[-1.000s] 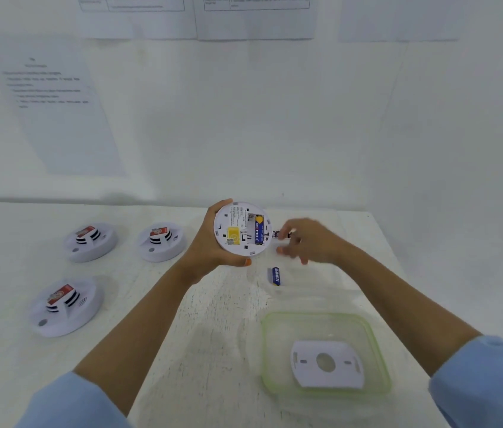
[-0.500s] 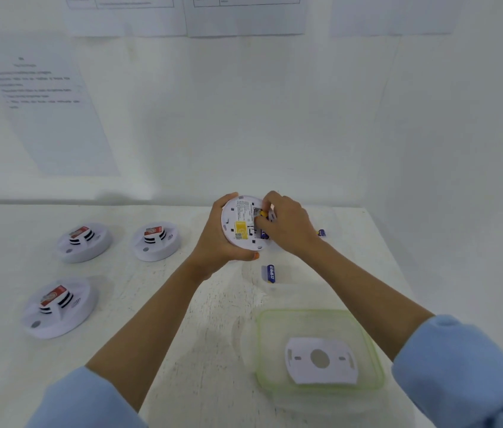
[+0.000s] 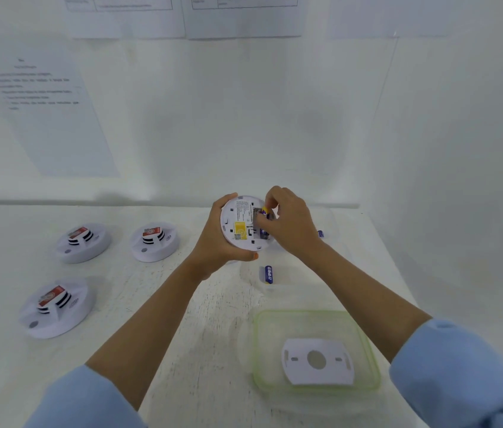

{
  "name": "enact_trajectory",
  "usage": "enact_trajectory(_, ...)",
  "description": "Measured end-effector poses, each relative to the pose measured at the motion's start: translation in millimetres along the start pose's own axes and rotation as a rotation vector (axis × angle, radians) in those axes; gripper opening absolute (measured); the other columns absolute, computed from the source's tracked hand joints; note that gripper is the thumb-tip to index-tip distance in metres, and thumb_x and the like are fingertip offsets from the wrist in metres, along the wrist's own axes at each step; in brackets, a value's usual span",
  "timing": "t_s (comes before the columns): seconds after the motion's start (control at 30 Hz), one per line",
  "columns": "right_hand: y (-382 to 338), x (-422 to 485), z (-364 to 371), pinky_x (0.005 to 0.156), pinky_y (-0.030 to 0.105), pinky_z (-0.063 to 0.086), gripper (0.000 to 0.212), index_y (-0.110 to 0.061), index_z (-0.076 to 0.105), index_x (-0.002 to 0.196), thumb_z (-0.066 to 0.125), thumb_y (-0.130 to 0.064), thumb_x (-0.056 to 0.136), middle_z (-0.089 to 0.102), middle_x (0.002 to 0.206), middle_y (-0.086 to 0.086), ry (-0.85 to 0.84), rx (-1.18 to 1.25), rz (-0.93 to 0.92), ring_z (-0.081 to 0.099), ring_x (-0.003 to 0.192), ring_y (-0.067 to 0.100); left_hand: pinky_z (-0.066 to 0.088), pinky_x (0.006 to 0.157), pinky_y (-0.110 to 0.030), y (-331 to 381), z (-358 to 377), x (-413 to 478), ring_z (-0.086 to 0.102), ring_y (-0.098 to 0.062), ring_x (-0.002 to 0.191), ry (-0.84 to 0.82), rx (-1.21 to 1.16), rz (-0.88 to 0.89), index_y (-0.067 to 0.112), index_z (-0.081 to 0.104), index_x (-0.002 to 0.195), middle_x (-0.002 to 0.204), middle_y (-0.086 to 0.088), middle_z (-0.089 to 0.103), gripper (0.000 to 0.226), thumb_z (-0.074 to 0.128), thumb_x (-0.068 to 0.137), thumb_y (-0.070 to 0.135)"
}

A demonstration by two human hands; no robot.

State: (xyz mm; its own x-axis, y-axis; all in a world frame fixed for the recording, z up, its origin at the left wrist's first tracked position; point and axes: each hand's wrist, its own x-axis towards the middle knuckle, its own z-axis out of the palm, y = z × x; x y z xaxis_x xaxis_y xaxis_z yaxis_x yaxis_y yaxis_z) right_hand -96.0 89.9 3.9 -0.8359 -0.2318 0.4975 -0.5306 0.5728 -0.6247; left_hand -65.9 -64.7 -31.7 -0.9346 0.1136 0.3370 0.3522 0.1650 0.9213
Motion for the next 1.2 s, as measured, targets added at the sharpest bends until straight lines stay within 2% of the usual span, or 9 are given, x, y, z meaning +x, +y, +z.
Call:
enact_trajectory(0.17,-2.8,-7.8,-3.2,0.062,0.029,0.047,0.014,-0.006,0.057,0.083,0.067,-0.003,0.073,0.057,0.077,0.005,0.102,0.116,-0.054,0.050,0.065,0.016,0.049,0.079,-0.013,-0.1,2.7,0.7,0.052,0.012,0.103,0.007,0.002,0.008,0.018,0.028,0.129,0.121,0.009,0.045,0.100,0.078,0.045,-0.003)
enact_trajectory(0.33,3.2,-5.0,-21.2,0.057,0.011,0.046,0.022,-0.012,0.060,0.077,0.073,0.002,0.067,0.057,0.066,-0.007,0.286,0.374,0.254,0.053,0.051,-0.006,0.049,0.082,-0.013,-4.3,-3.1,0.1,0.049,0.012,0.106,0.020,0.020,-0.010,0.021,0.028,0.131,0.124,0.010,0.043,0.103,0.080,0.045,0.000)
enact_trajectory(0.53,29.7,-29.2,-7.3,0.050,0.019,0.043,0.017,0.003,0.067,0.076,0.078,0.001,0.062,0.064,0.077,0.013,-0.307,-0.021,0.490,0.054,0.068,0.016,0.048,0.083,-0.012,-7.4,-13.0,-0.9,0.048,0.008,0.110,0.081,0.014,-0.033,0.029,0.029,0.128,0.126,0.012,0.043,0.102,0.080,0.044,0.002)
enact_trajectory(0.7,33.1,-29.0,1.1,0.060,0.023,0.045,0.018,0.012,0.069,0.080,0.074,-0.002,0.069,0.070,0.092,0.024,-0.392,-0.091,0.472,0.064,0.076,0.022,0.049,0.085,-0.014,-10.1,-17.6,-0.6,0.048,0.007,0.112,0.069,0.022,-0.034,0.030,0.029,0.129,0.128,0.012,0.043,0.103,0.081,0.045,0.003)
enact_trajectory(0.83,29.2,-28.0,-1.0,0.077,0.028,0.048,0.034,0.013,0.063,0.103,0.069,-0.012,0.080,0.065,0.111,0.023,-0.565,-0.187,0.409,0.060,0.105,0.035,0.049,0.088,-0.016,-10.9,-18.4,2.2,0.047,0.010,0.111,0.058,0.027,-0.043,0.028,0.028,0.132,0.128,0.013,0.042,0.105,0.081,0.045,0.004)
enact_trajectory(0.97,25.3,-1.0,-24.9,0.050,0.016,0.046,0.015,-0.008,0.069,0.092,0.071,-0.010,0.077,0.061,0.070,-0.001,-0.525,-0.162,0.402,0.060,0.057,0.014,0.048,0.083,-0.011,-11.1,-19.5,6.5,0.047,0.014,0.107,0.049,0.035,-0.040,0.026,0.028,0.133,0.127,0.014,0.041,0.104,0.080,0.046,0.004)
enact_trajectory(1.07,31.1,31.1,-30.4,0.068,0.024,0.045,0.019,-0.015,0.069,0.092,0.073,-0.018,0.073,0.055,0.082,-0.007,-0.400,-0.289,0.312,0.057,0.071,0.015,0.053,0.081,-0.024,-9.8,-20.7,10.7,0.049,0.014,0.105,0.051,0.028,-0.045,0.031,0.030,0.131,0.128,0.012,0.042,0.105,0.083,0.042,0.009)
enact_trajectory(1.13,40.8,45.0,-18.1,0.082,0.030,0.045,0.035,-0.017,0.065,0.108,0.073,-0.026,0.075,0.052,0.105,-0.007,-0.517,-0.398,0.251,0.056,0.096,0.017,0.052,0.078,-0.042,-9.7,-21.0,13.7,0.051,0.011,0.105,0.059,0.021,-0.066,0.039,0.033,0.126,0.128,0.014,0.043,0.103,0.083,0.039,0.018)
enact_trajectory(1.2,54.4,54.5,0.4,0.093,0.034,0.045,0.043,-0.018,0.060,0.119,0.070,-0.029,0.079,0.053,0.124,-0.002,-0.694,-0.453,0.203,0.054,0.108,0.020,0.053,0.076,-0.039,-11.8,-21.4,16.7,0.051,0.010,0.106,0.061,0.029,-0.074,0.039,0.032,0.127,0.127,0.016,0.043,0.103,0.082,0.038,0.023)
